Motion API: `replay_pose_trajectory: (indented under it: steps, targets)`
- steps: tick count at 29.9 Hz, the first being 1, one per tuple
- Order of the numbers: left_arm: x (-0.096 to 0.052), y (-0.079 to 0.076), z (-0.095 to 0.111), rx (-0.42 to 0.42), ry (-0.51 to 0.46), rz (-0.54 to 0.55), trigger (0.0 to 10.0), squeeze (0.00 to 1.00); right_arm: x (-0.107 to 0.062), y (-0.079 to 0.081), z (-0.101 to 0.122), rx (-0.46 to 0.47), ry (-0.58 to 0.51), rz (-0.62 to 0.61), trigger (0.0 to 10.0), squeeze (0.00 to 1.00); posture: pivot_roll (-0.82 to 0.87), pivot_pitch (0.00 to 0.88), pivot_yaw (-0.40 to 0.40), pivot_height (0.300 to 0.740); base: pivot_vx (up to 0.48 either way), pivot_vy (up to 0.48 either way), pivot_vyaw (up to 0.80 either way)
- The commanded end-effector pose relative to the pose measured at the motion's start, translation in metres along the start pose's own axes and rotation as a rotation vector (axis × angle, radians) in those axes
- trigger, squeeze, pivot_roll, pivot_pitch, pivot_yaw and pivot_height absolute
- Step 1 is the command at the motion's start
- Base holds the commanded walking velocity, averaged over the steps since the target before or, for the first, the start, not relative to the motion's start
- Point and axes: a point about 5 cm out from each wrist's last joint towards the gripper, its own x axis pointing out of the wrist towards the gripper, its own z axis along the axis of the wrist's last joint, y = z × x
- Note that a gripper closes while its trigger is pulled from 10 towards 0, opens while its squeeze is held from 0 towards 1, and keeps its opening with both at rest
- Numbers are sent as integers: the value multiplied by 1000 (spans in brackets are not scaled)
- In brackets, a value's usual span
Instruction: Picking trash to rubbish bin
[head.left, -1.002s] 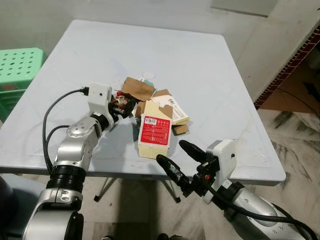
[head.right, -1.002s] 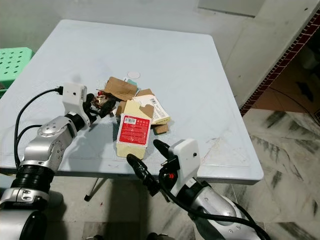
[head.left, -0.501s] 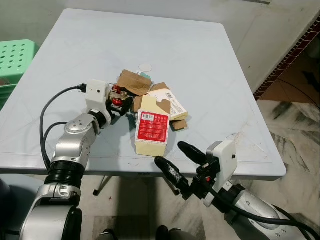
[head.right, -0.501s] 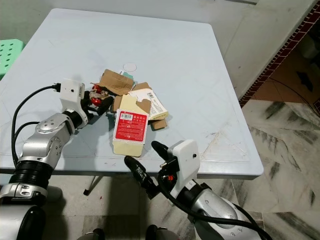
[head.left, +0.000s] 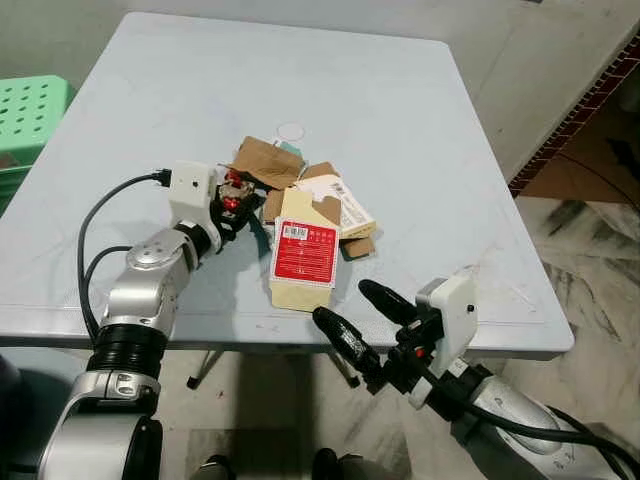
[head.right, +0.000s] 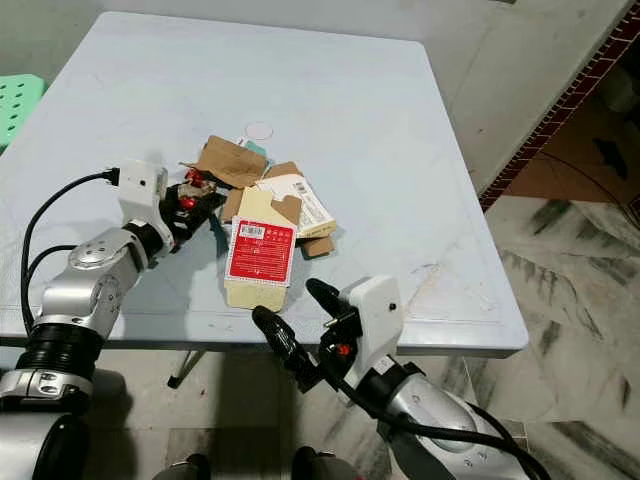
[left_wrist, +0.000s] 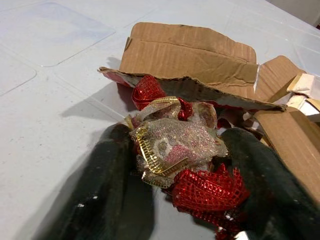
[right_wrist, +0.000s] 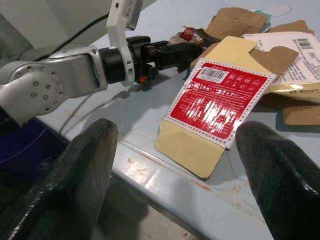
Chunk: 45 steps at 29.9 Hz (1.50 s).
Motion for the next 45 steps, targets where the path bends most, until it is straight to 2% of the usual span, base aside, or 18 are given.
replay_pose_trajectory:
  steps: [1, 21, 39, 40, 42, 43, 45]
  targets:
    - [-1, 0, -6, -3, 31, -12, 0, 0, -2, -1, 1, 2, 5, -7, 10000, 0, -80, 252, -123, 740, 0, 0, 0]
    - [2, -3, -1, -2, 14, -33, 0, 0, 2, -9, 4, 2, -9, -22, 10000, 0, -71, 228, -121, 740, 0, 0, 0]
    - [1, 5, 10, 6, -27, -3, 0, 0, 13, -2, 12, 16, -31, 115, 10000, 0, -38, 183, -133, 740, 0, 0, 0]
    - [1, 6, 10, 16, -14, 2, 3176, 0, 14, -2, 12, 13, -33, 120, 10000, 0, -33, 173, -135, 740, 0, 0, 0]
    - [1, 6, 10, 16, -14, 2, 3176, 0, 14, -2, 12, 13, -33, 120, 10000, 0, -33, 173, -135, 740, 0, 0, 0]
    - [2, 6, 10, 23, -4, 5, 9686, 0, 16, -4, 12, 10, -34, 123, 10000, 0, -28, 165, -136, 740, 0, 0, 0]
    - [2, 6, 10, 21, -6, 2, 10000, 0, 18, -6, 12, 9, -34, 124, 10000, 0, -21, 153, -138, 740, 0, 0, 0]
